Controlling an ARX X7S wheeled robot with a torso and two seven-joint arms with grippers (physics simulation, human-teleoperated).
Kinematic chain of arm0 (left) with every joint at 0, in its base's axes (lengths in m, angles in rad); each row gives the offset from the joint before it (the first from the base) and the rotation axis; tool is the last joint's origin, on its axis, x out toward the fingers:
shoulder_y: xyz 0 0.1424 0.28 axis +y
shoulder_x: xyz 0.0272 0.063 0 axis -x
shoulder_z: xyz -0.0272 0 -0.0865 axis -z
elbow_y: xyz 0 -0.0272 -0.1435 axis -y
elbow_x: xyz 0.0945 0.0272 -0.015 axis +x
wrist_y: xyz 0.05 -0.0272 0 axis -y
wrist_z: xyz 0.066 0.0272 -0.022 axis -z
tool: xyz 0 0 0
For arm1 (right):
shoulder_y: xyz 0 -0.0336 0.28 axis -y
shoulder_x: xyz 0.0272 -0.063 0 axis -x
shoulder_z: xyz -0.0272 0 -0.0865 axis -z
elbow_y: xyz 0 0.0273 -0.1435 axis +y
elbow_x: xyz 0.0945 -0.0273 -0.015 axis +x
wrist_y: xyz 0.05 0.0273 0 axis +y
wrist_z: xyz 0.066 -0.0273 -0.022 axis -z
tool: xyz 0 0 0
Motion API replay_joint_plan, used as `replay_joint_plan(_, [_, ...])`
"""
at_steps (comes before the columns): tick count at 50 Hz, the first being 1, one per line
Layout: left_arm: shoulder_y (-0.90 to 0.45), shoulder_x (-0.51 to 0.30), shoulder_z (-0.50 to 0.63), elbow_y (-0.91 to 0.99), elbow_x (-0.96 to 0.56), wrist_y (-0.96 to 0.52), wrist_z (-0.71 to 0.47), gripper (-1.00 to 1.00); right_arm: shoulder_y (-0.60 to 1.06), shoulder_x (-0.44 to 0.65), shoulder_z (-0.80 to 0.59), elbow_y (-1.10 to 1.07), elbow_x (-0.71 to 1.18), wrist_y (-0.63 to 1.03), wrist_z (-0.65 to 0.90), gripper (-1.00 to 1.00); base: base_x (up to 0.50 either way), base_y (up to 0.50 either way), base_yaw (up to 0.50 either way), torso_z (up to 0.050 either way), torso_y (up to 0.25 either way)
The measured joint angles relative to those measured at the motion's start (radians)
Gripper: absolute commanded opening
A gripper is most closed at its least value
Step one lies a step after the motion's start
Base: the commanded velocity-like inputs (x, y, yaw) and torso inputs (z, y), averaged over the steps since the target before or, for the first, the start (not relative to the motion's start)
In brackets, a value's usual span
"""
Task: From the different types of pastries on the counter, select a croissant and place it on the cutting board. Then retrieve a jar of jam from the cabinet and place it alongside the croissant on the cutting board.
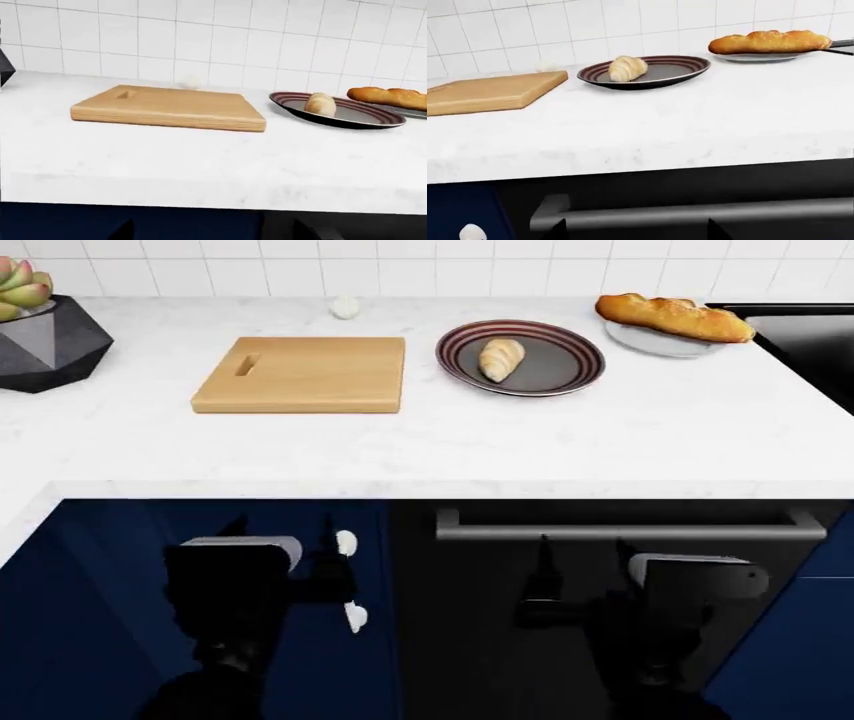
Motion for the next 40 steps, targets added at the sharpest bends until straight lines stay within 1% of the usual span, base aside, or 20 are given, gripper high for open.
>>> replay_joint_plan(4, [-0.107,-0.005,-0.033,0.095,-0.087,-0.163,-0.012,1.00,0.128,0.007,0.079,-0.116,0.121,0.241,0.027,1.00,0.00,0.00,0.00,0.000,0.000])
replay_joint_plan(8, [-0.234,-0.005,-0.073,0.145,-0.170,-0.323,-0.031,1.00,0.273,0.012,0.162,-0.178,0.242,0.450,0.057,1.00,0.00,0.00,0.00,0.000,0.000])
replay_joint_plan(12, [-0.364,-0.014,-0.103,0.155,-0.231,-0.452,-0.042,1.00,0.403,0.039,0.221,-0.182,0.382,0.593,0.120,1.00,0.00,0.00,0.00,0.000,0.000])
replay_joint_plan(16, [-0.499,-0.030,-0.120,0.124,-0.273,-0.561,-0.048,1.00,0.536,0.085,0.245,-0.137,0.520,0.688,0.200,1.00,0.02,0.00,0.00,0.000,0.000])
replay_joint_plan(20, [-0.629,-0.044,-0.125,0.068,-0.302,-0.650,-0.048,1.00,0.659,0.130,0.231,-0.063,0.599,0.734,0.240,1.00,0.09,0.00,0.00,0.000,0.000])
replay_joint_plan(24, [-0.746,-0.060,-0.119,0.003,-0.322,-0.723,-0.043,1.00,0.773,0.168,0.195,0.031,0.631,0.748,0.245,1.00,0.12,0.00,0.00,0.000,0.000])
replay_joint_plan(32, [-0.949,-0.087,-0.106,-0.132,-0.346,-0.850,-0.039,1.00,0.977,0.218,0.090,0.241,0.621,0.724,0.195,1.00,0.24,0.00,0.00,0.000,0.000])
replay_joint_plan(40, [-1.100,-0.103,-0.086,-0.243,-0.359,-0.929,-0.045,1.00,1.119,0.247,-0.001,0.410,0.584,0.681,0.127,1.00,0.39,0.00,0.00,0.000,0.000])
